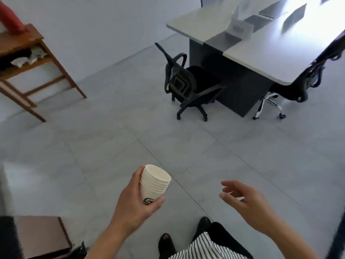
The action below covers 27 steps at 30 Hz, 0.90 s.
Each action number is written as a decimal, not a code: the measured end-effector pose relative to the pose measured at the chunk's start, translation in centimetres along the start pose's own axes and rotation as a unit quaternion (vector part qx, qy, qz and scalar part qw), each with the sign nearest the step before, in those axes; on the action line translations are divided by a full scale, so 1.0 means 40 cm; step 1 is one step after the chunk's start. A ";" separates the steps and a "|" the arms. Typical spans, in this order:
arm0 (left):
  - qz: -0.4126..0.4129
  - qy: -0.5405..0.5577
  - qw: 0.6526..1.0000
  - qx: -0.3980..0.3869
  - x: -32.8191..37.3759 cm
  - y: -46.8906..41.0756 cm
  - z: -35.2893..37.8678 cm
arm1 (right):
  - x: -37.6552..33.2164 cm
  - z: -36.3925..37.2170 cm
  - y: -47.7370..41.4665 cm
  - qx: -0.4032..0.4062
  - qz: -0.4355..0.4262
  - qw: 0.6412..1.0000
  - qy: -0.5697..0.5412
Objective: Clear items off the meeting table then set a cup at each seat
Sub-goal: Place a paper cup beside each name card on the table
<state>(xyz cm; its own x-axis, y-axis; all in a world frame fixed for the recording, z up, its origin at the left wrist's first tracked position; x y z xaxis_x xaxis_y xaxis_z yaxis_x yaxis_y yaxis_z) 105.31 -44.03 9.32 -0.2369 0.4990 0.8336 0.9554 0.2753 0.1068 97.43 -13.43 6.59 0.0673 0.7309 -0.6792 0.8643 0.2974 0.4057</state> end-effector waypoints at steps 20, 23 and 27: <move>0.061 0.055 0.994 -0.070 0.381 -0.856 0.372 | 0.028 -0.595 -0.738 0.077 -0.009 0.997 -0.016; 0.057 0.061 0.994 -0.072 0.369 -1.015 0.375 | 0.017 -0.629 -0.863 0.080 -0.006 0.997 -0.017; 0.079 0.060 0.990 -0.103 0.404 -1.259 0.400 | -0.012 -0.717 -1.023 0.107 0.009 0.994 -0.034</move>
<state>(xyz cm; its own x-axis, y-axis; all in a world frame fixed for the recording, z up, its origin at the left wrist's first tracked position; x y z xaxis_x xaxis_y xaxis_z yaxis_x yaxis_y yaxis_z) 50.55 -36.70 8.73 -0.0714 0.4177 0.9058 0.9974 0.0232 0.0679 47.72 -8.32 7.85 0.1110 0.6900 -0.7153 0.9485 0.1414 0.2835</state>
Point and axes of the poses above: each hand's wrist, its own y-axis away from the middle knuckle, its own z-axis out of the palm, x = y × z, the point moved 9 cm from there along -y, towards the middle knuckle, and after that the axes turned 4 degrees about y, right-handed, at the moved point
